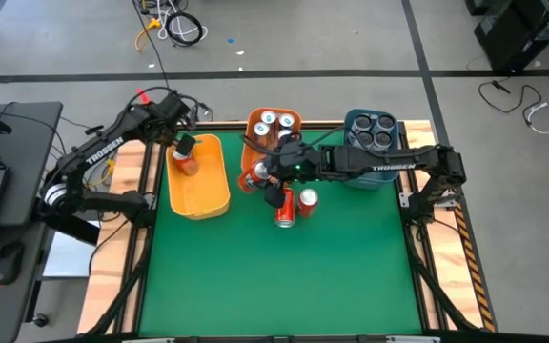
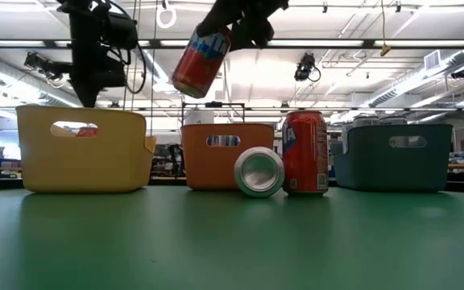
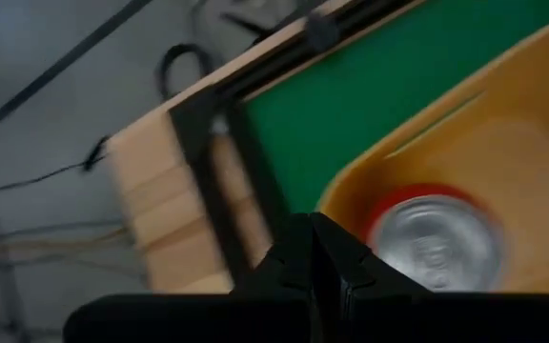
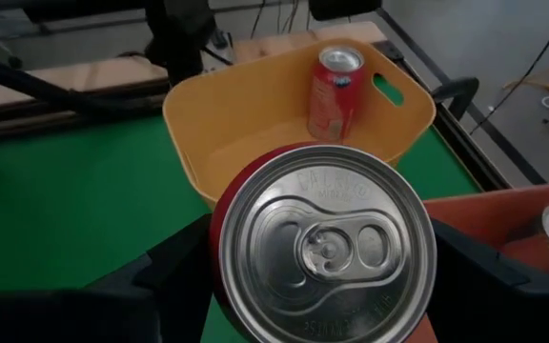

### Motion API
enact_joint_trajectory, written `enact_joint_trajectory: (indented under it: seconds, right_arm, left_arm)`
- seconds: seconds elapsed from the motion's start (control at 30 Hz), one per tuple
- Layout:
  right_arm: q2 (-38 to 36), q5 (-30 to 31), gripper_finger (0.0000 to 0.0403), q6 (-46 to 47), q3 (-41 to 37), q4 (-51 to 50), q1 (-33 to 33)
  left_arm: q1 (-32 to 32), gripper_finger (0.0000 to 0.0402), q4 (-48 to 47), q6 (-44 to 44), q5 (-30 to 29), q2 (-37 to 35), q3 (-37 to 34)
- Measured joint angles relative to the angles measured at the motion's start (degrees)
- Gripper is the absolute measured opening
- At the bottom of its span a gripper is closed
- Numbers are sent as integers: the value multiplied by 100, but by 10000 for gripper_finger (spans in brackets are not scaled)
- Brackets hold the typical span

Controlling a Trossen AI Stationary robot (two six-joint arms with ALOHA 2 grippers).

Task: Sort soda cans
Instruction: Put the orange soda can into the yellow bin

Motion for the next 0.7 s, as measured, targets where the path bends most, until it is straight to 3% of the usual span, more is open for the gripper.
enact_joint_trajectory:
  seconds: [0.13,0.3,0.7]
  right_arm:
    - [235,-366,290,3,-52,787,-4]
    - [1095,-643,290,-146,291,1367,-7]
    - [2892,-727,290,-803,3311,-280,-33]
  left_arm:
    - [-78,0,391,430,713,-104,37]
    - [-246,0,450,729,776,-440,472]
    - [-335,0,540,850,929,-1756,782]
